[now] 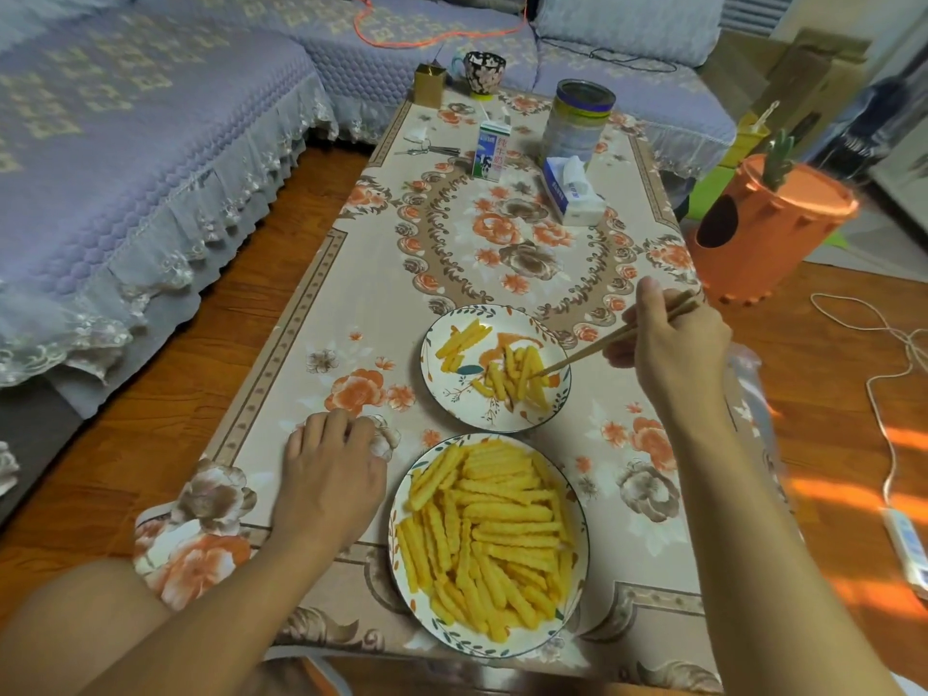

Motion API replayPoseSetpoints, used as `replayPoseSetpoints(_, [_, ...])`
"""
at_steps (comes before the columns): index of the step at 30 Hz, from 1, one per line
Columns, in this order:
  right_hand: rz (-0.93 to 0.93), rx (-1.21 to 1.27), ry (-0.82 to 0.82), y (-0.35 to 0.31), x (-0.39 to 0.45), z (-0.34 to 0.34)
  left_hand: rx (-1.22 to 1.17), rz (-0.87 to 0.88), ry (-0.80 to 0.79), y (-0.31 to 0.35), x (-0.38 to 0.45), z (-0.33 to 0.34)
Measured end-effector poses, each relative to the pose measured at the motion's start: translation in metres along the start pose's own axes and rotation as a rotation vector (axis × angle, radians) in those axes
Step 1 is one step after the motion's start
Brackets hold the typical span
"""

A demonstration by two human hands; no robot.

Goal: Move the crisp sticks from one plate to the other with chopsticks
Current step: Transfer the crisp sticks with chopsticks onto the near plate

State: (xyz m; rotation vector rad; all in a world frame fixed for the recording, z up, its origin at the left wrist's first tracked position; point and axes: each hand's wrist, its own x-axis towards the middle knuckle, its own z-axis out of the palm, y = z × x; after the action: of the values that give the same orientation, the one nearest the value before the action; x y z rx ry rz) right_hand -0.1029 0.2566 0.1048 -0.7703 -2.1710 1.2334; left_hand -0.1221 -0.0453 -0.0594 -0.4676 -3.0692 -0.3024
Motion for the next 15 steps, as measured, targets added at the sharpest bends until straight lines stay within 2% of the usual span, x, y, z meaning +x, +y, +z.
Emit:
replayPoseSetpoints(4, [0.014, -0.024, -0.028, 0.009, -0.002, 0.012, 0.005, 0.004, 0.008, 0.001, -0.001, -0.001])
replayPoseSetpoints(11, [0.03, 0.113, 0.077, -0.005, 0.001, -0.014, 0.0, 0.007, 0.019, 0.0, 0.0, -0.001])
replayPoseSetpoints(13, [0.048, 0.191, 0.021, -0.016, 0.0, -0.029, 0.004, 0.01, 0.02, 0.0, -0.001, -0.001])
replayPoseSetpoints(15, [0.075, 0.274, -0.113, -0.026, -0.006, -0.043, 0.006, 0.011, 0.025, 0.001, -0.001, -0.001])
